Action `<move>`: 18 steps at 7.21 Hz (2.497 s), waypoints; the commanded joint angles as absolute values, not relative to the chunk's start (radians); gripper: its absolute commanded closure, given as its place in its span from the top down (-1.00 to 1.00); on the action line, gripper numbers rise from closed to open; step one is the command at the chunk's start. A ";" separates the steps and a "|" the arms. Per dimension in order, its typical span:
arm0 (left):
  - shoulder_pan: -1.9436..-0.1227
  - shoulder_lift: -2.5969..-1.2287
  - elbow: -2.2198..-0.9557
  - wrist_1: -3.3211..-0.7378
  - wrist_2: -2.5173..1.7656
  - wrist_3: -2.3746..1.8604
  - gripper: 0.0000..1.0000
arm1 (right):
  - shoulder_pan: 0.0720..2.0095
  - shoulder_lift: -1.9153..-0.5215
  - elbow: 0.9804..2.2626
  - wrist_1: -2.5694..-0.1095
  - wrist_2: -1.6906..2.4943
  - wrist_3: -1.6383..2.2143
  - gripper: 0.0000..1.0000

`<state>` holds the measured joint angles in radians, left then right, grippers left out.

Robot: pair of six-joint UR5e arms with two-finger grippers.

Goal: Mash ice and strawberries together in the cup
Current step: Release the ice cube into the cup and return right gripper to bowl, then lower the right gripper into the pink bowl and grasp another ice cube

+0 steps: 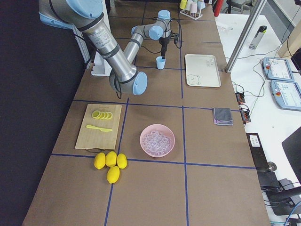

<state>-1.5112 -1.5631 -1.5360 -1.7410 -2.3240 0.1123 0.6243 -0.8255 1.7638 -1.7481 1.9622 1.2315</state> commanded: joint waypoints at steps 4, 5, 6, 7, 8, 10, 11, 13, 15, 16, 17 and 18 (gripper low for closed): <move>-1.500 -1.562 -1.523 -1.743 -2.324 0.118 1.00 | 1.004 -1.419 2.040 -1.737 2.181 0.403 0.98; -1.500 -1.560 -1.523 -1.743 -2.324 0.118 1.00 | 1.085 -1.502 2.040 -1.740 2.192 0.191 0.98; -1.500 -1.560 -1.523 -1.743 -2.324 0.120 1.00 | 1.156 -1.578 2.034 -1.740 2.215 0.008 0.98; -1.500 -1.560 -1.523 -1.743 -2.325 0.120 1.00 | 1.202 -1.635 2.033 -1.738 2.227 -0.149 0.98; -1.500 -1.560 -1.525 -1.743 -2.326 0.120 1.00 | 1.207 -1.663 2.031 -1.735 2.227 -0.205 0.98; -1.500 -1.560 -1.523 -1.743 -2.324 0.120 1.00 | 1.207 -1.721 1.940 -1.508 2.229 -0.196 0.98; -1.500 -1.560 -1.525 -1.743 -2.325 0.120 1.00 | 1.207 -1.735 1.909 -1.421 2.232 -0.187 0.98; -1.500 -1.560 -1.525 -1.743 -2.326 0.120 1.00 | 1.204 -1.746 1.887 -1.411 2.233 -0.195 0.98; -1.500 -1.560 -1.525 -1.743 -2.326 0.120 1.00 | 1.174 -1.746 1.855 -1.405 2.229 -0.195 0.96; -1.500 -1.560 -1.525 -1.743 -2.326 0.120 1.00 | 1.161 -1.746 1.850 -1.405 2.227 -0.196 0.95; -1.500 -1.560 -1.525 -1.743 -2.326 0.120 1.00 | 1.154 -1.746 1.848 -1.404 2.226 -0.196 0.95; -1.500 -1.560 -1.525 -1.743 -2.326 0.120 1.00 | 1.154 -1.746 1.835 -1.404 2.226 -0.198 0.94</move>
<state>-1.5002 -1.5601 -1.5248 -1.7427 -2.3255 0.1197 1.1583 -1.7456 1.8473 -1.4043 2.2267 -0.1966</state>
